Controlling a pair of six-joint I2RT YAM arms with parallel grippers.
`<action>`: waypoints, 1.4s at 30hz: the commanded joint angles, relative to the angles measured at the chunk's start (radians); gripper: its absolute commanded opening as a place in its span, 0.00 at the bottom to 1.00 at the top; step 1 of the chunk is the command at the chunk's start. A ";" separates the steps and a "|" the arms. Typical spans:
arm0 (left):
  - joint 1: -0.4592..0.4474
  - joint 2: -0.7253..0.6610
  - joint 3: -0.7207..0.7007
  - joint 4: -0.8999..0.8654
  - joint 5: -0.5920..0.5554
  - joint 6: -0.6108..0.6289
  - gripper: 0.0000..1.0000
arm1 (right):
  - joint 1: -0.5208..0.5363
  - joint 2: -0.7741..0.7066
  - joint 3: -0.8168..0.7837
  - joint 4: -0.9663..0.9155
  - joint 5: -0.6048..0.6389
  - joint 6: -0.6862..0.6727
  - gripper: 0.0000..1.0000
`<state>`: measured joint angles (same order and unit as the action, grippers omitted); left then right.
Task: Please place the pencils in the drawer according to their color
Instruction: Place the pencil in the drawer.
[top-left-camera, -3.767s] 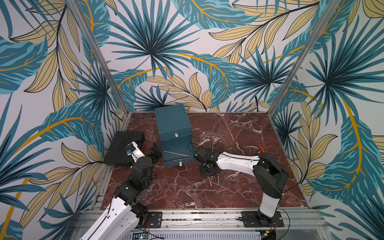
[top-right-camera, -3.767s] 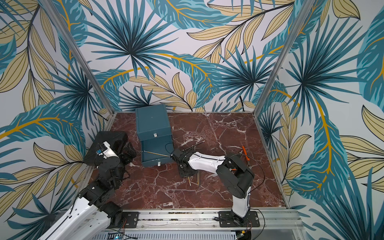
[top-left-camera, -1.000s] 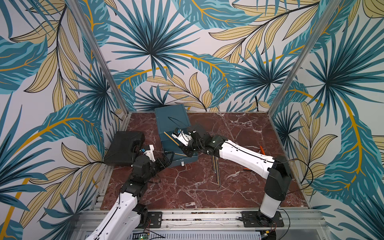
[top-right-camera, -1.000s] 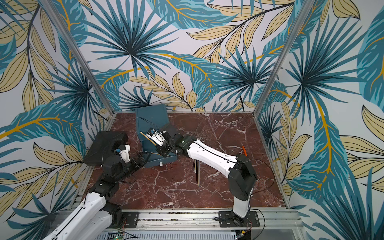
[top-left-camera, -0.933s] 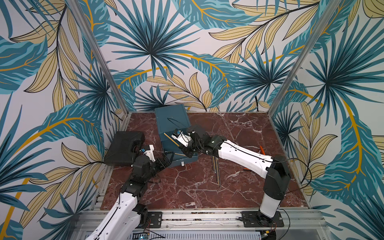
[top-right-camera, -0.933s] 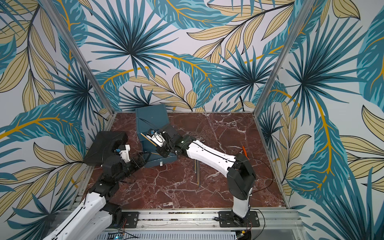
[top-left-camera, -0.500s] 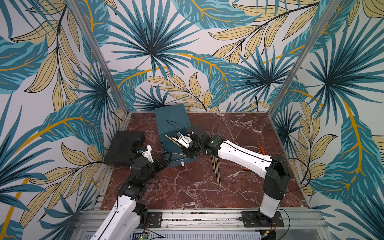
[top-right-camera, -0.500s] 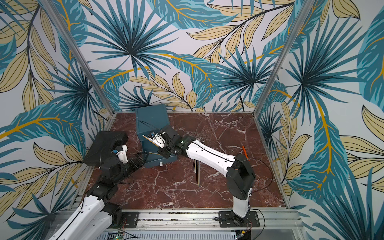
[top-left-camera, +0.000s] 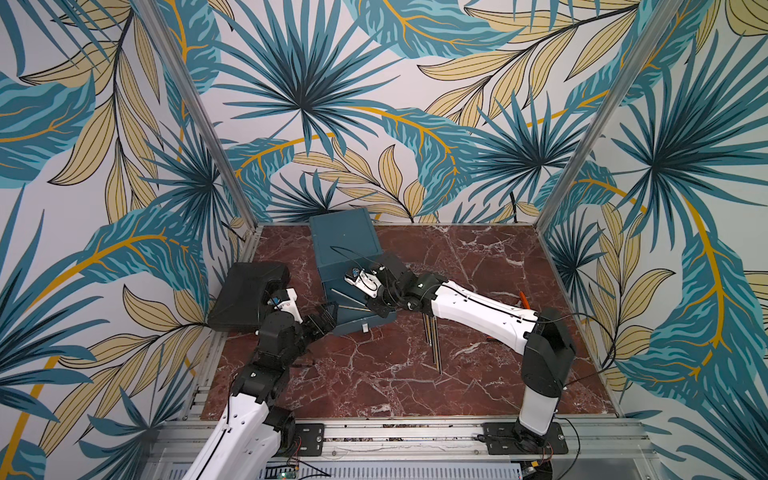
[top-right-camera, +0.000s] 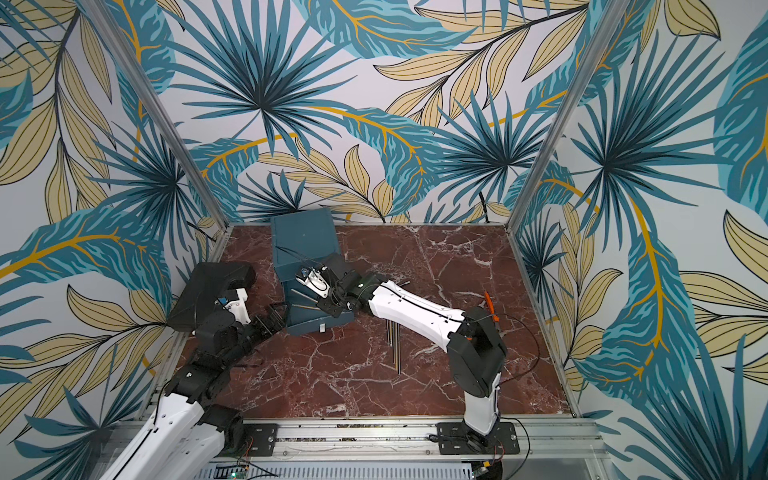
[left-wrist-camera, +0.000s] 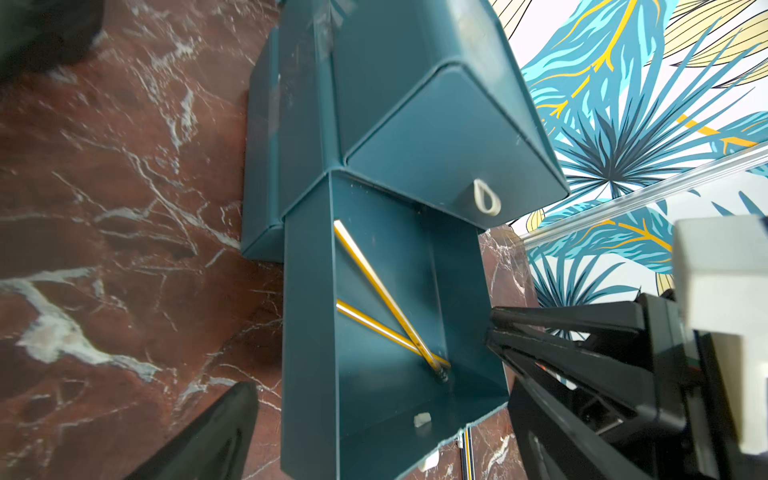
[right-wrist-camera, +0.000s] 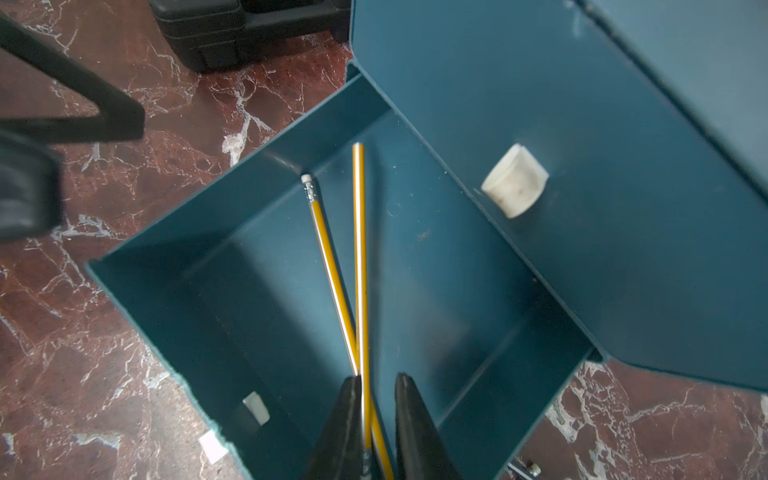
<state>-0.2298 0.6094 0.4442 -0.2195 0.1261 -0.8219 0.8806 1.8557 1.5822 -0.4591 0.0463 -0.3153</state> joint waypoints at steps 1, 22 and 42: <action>0.006 -0.014 0.042 -0.049 -0.053 0.048 1.00 | 0.006 0.007 0.008 -0.013 0.016 0.005 0.21; 0.006 -0.011 0.099 -0.110 -0.217 0.079 1.00 | 0.007 -0.161 -0.039 -0.056 0.209 0.287 0.25; 0.007 0.003 0.056 0.032 -0.327 0.020 1.00 | -0.085 -0.333 -0.250 -0.248 0.442 0.703 0.56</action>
<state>-0.2298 0.6090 0.5095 -0.2405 -0.1772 -0.7876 0.8215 1.5597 1.3685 -0.6598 0.4671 0.2996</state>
